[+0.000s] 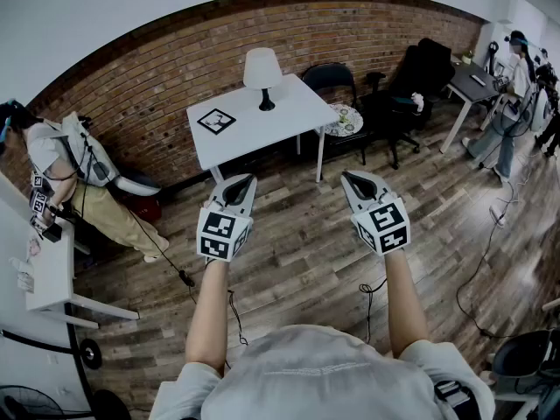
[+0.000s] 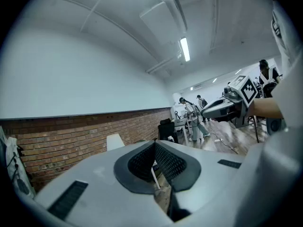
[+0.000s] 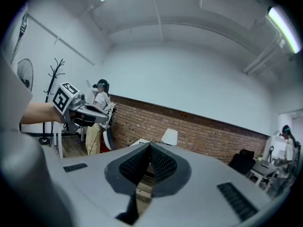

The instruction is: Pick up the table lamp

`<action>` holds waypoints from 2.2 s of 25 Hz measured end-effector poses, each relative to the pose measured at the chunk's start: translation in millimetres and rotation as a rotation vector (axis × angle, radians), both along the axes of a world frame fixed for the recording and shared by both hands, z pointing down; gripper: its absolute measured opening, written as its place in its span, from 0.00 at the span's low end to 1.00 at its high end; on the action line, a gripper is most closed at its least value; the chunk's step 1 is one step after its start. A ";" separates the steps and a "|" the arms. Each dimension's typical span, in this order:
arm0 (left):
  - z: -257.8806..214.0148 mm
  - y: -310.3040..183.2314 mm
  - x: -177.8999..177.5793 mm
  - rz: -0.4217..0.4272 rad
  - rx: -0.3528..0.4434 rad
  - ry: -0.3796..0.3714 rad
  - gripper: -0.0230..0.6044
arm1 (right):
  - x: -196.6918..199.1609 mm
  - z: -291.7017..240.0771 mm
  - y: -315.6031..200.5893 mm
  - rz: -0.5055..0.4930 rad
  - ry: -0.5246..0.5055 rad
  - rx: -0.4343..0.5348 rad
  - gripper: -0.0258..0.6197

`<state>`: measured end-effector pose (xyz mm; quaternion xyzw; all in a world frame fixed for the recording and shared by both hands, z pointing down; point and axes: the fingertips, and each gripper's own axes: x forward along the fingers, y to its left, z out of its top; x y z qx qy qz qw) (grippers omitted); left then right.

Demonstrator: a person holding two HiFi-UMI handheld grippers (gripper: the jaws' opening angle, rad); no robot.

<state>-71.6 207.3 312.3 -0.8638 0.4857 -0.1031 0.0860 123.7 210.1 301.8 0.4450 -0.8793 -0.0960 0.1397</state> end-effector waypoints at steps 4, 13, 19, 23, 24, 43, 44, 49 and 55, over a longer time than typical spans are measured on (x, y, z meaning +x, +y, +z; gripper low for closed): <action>0.1 1.0 13.7 0.006 -0.005 -0.012 0.06 | 12.1 -3.1 -2.4 -0.006 -0.004 0.010 0.04; 12.3 13.3 54.0 -0.010 -0.026 -0.010 0.06 | 59.4 10.6 2.7 -0.019 -0.035 -0.010 0.04; 37.6 12.8 79.7 -0.075 -0.086 0.004 0.06 | 104.1 24.1 -5.0 -0.017 -0.031 -0.028 0.04; 46.2 8.9 90.6 -0.095 -0.111 -0.019 0.06 | 117.6 31.4 -12.9 -0.023 -0.033 -0.041 0.04; 46.5 5.7 92.9 -0.098 -0.111 -0.021 0.06 | 120.3 32.1 -15.5 -0.024 -0.039 -0.041 0.04; 78.3 -154.1 43.7 -0.064 -0.151 0.021 0.06 | 70.1 51.9 -167.9 -0.012 -0.024 -0.061 0.04; 79.2 -168.7 36.9 -0.062 -0.155 0.024 0.06 | 63.7 52.6 -181.2 -0.007 -0.019 -0.063 0.04; 67.0 -239.3 0.4 -0.049 -0.155 0.037 0.06 | 29.9 44.1 -243.6 0.009 -0.012 -0.074 0.04; 55.0 -309.7 -38.4 -0.041 -0.150 0.045 0.06 | -7.7 30.1 -309.9 0.021 -0.016 -0.073 0.04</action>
